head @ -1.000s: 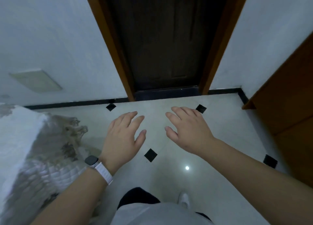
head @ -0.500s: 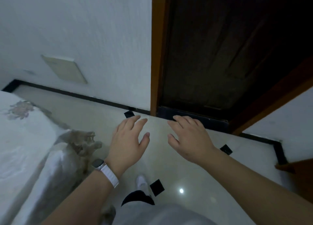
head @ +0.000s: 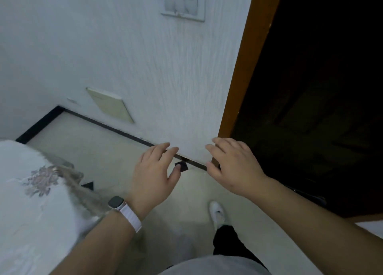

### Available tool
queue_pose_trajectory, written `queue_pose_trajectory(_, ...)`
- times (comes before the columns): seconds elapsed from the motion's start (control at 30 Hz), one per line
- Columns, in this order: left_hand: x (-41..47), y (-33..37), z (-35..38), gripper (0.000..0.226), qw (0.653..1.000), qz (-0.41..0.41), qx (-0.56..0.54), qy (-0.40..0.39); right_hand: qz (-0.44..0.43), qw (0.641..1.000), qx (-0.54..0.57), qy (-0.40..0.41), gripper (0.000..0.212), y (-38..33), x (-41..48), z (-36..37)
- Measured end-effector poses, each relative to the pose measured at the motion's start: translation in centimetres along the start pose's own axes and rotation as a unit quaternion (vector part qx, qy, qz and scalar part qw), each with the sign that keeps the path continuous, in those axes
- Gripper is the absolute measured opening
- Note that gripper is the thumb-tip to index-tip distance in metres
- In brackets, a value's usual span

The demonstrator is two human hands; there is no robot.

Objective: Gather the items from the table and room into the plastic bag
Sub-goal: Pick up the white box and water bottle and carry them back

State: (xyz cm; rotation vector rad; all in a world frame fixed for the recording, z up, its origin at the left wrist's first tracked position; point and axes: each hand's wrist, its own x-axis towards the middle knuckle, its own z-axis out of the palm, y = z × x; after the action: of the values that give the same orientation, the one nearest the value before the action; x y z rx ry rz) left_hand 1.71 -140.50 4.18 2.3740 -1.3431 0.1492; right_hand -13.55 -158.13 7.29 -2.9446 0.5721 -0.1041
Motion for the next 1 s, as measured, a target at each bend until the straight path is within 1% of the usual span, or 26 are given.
queue_pose_trajectory(0.13,6.4,-1.9,1.2,0.047,0.998,-0.041,0.037,-0.019,-0.041,0.998,0.037,0.020,0.050,3.3,8.2,1.4)
queue_pose_trajectory(0.23,11.0,-2.5,1.2,0.048,0.993,-0.099,0.057,-0.008,-0.088,0.995,0.042,0.028,0.049,5.1,14.3,1.6)
queue_pose_trajectory(0.33,14.4,-2.7,0.9,0.047,0.986,-0.147,0.072,0.018,-0.138,0.989,0.049,0.022,0.050,5.3,19.9,1.1)
queue_pose_trajectory(0.43,15.8,-4.4,0.6,0.046,0.978,-0.190,0.085,0.029,-0.193,0.979,0.069,0.006,0.053,4.1,24.9,0.8)
queue_pose_trajectory(0.57,15.5,-8.7,-0.6,0.048,0.955,-0.273,0.111,0.036,-0.249,0.964,0.092,-0.006,0.054,1.2,30.0,1.5)
queue_pose_trajectory(0.7,14.9,-14.1,-1.5,0.048,0.931,-0.344,0.107,0.054,-0.298,0.949,0.098,-0.032,0.053,-2.8,35.4,3.7)
queue_pose_trajectory(0.83,14.7,-20.9,-1.8,0.048,0.918,-0.377,0.102,0.068,-0.325,0.941,0.082,-0.035,0.048,-8.2,41.0,5.7)
queue_pose_trajectory(1.0,15.9,-31.7,-3.6,0.049,0.903,-0.412,0.087,0.085,-0.344,0.937,0.040,-0.035,0.050,-16.6,49.1,7.0)
